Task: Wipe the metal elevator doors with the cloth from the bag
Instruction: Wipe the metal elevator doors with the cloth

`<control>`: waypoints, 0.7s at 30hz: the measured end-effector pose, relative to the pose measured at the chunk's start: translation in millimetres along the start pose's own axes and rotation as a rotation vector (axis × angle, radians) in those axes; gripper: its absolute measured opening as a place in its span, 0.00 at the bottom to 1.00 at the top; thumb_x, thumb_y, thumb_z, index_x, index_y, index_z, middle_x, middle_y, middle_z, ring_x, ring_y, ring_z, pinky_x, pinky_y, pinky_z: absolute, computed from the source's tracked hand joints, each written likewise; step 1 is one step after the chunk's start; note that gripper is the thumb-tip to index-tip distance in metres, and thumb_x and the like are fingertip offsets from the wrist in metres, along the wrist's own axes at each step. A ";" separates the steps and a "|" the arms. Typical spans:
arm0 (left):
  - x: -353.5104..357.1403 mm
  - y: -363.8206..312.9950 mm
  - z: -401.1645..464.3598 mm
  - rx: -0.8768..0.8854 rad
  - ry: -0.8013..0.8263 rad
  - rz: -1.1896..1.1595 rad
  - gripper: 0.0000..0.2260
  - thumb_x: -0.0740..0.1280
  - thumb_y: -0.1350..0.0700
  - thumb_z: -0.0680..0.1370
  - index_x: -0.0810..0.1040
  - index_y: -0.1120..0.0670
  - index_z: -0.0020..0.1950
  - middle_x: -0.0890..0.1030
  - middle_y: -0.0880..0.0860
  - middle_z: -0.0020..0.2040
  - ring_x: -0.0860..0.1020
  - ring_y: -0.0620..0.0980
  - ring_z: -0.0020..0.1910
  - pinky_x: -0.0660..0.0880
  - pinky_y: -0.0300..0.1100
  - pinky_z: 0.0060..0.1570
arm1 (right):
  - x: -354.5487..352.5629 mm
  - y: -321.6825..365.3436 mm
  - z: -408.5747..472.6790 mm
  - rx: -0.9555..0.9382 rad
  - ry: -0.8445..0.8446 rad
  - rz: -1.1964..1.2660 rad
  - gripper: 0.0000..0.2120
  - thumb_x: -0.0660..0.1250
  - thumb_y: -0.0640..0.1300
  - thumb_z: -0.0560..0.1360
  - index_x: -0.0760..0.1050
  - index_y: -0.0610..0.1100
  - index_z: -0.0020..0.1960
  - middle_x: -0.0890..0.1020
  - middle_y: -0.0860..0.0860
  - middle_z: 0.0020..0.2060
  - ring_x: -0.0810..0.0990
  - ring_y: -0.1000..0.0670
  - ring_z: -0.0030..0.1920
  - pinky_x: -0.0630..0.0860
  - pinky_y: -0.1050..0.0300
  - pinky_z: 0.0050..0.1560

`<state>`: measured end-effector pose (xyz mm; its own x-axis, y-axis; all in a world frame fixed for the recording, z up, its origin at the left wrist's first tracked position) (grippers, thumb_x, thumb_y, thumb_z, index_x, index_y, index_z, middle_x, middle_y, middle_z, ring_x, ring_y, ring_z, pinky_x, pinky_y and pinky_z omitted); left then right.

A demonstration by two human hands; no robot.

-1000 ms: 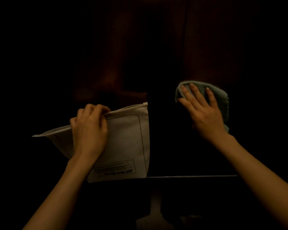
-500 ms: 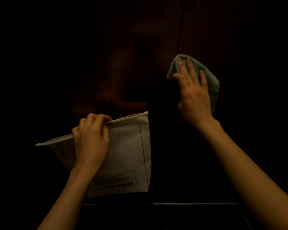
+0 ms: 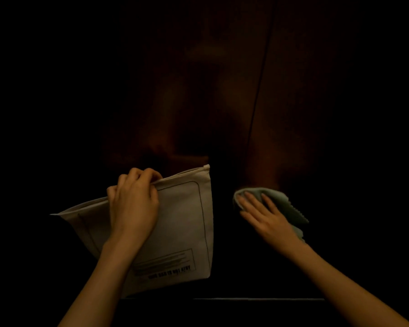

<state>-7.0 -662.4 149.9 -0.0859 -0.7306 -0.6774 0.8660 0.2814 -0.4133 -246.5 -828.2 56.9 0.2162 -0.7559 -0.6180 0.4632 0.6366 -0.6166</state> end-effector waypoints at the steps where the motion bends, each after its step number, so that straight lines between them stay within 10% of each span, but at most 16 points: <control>1: 1.7 2.8 -1.1 -0.001 0.025 0.020 0.10 0.61 0.61 0.77 0.76 0.52 0.55 0.77 0.55 0.52 0.71 0.56 0.54 0.62 0.50 0.52 | 8.6 3.7 -9.6 -0.044 0.031 -0.012 0.20 0.54 0.42 0.73 0.78 0.44 0.60 0.66 0.46 0.70 0.53 0.45 0.75 0.51 0.44 0.70; 5: 3.4 24.0 -9.1 -0.020 0.129 0.105 0.11 0.60 0.60 0.77 0.75 0.52 0.57 0.78 0.55 0.53 0.72 0.57 0.55 0.64 0.50 0.52 | 19.9 16.6 -15.1 -0.012 -0.032 0.091 0.21 0.54 0.41 0.77 0.68 0.40 0.69 0.44 0.46 0.76 0.44 0.45 0.76 0.53 0.45 0.71; 10: -8.5 65.7 -28.2 -0.061 0.237 0.240 0.10 0.60 0.58 0.78 0.74 0.51 0.58 0.78 0.55 0.53 0.75 0.55 0.52 0.71 0.48 0.44 | 8.9 57.6 34.3 -0.068 -0.138 0.237 0.25 0.48 0.43 0.81 0.47 0.40 0.76 0.40 0.47 0.76 0.44 0.46 0.76 0.57 0.46 0.71; 16: -27.9 119.7 -54.5 -0.083 0.309 0.395 0.10 0.59 0.56 0.79 0.71 0.50 0.60 0.79 0.54 0.51 0.76 0.54 0.51 0.66 0.44 0.38 | -22.4 103.4 119.9 -0.218 -0.132 0.244 0.22 0.52 0.40 0.78 0.66 0.38 0.70 0.68 0.43 0.70 0.67 0.41 0.69 0.73 0.46 0.62; 21: -27.2 148.1 -61.5 -0.168 0.376 0.428 0.13 0.57 0.61 0.78 0.71 0.53 0.62 0.77 0.57 0.54 0.75 0.57 0.54 0.68 0.46 0.42 | -38.3 134.8 171.3 -0.135 -0.117 0.279 0.23 0.53 0.41 0.77 0.65 0.38 0.71 0.68 0.41 0.70 0.67 0.40 0.69 0.70 0.47 0.64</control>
<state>93.3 -562.5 69.7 0.0585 -0.2686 -0.9615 0.7751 0.6192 -0.1258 -45.2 -739.6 81.0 0.4201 -0.5567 -0.7167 0.2559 0.8303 -0.4950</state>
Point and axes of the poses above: each hand's wrist, its own z-axis towards the middle knuckle, its own x-axis out of the palm, y = z × x, the point moved 2 cm from there along z, towards the middle knuckle
